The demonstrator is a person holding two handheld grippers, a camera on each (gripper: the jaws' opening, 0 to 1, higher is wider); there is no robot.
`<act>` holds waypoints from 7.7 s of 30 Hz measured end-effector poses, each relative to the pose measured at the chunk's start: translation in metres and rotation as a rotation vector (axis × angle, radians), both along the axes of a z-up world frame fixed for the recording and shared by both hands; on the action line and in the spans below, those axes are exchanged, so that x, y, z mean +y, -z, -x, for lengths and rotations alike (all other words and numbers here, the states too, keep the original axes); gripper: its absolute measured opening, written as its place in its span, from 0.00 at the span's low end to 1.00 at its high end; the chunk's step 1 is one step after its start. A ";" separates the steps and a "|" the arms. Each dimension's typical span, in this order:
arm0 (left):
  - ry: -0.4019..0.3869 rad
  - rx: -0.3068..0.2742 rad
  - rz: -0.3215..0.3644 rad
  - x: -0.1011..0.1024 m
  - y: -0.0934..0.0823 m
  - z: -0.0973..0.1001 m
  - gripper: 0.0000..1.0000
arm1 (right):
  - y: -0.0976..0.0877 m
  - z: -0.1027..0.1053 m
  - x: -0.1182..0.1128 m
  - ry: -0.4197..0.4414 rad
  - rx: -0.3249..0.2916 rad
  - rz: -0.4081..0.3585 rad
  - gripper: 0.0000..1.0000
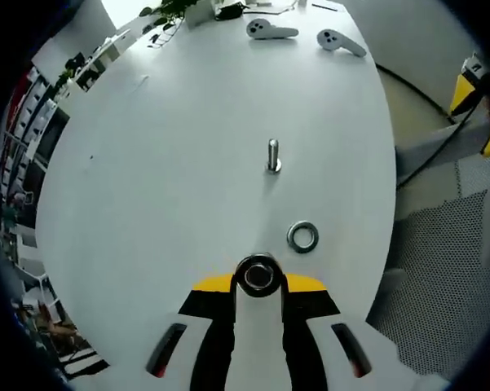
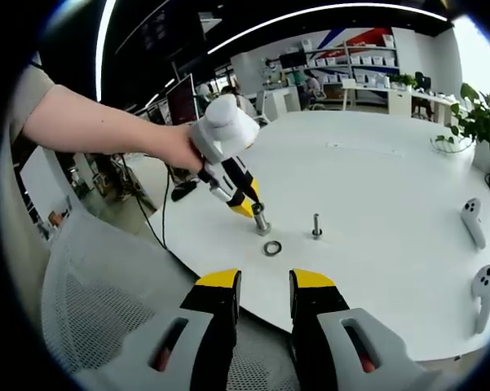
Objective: Place the washer onto the threaded stud by aligning its center hole with the stud, sliding it down to the base, and recovering from edge contact or off-axis alignment until the washer reaches the visible bottom stop.
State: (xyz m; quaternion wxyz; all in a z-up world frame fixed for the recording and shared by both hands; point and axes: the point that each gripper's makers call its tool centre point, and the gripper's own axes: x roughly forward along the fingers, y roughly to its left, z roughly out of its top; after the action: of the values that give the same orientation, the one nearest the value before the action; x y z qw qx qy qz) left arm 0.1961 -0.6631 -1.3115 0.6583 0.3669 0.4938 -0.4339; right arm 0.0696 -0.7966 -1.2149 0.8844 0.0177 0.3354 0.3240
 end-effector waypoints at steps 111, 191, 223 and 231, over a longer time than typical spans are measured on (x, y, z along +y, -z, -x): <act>0.054 0.039 -0.064 -0.040 0.060 0.041 0.25 | 0.007 0.001 -0.005 0.011 0.026 0.035 0.25; -0.064 0.061 -0.050 -0.047 0.056 0.040 0.18 | 0.012 0.004 -0.020 0.161 0.069 -0.023 0.26; -0.076 -0.049 0.096 -0.029 -0.039 0.014 0.19 | 0.013 0.004 -0.022 0.171 0.077 -0.027 0.26; -0.063 -0.075 0.036 -0.007 -0.033 0.007 0.19 | 0.013 0.005 -0.021 0.170 0.080 -0.026 0.26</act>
State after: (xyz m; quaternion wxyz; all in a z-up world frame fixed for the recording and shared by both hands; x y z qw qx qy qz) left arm 0.1887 -0.6697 -1.2783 0.6960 0.3553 0.4724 -0.4077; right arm 0.0645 -0.8180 -1.2282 0.8943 0.0706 0.3636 0.2511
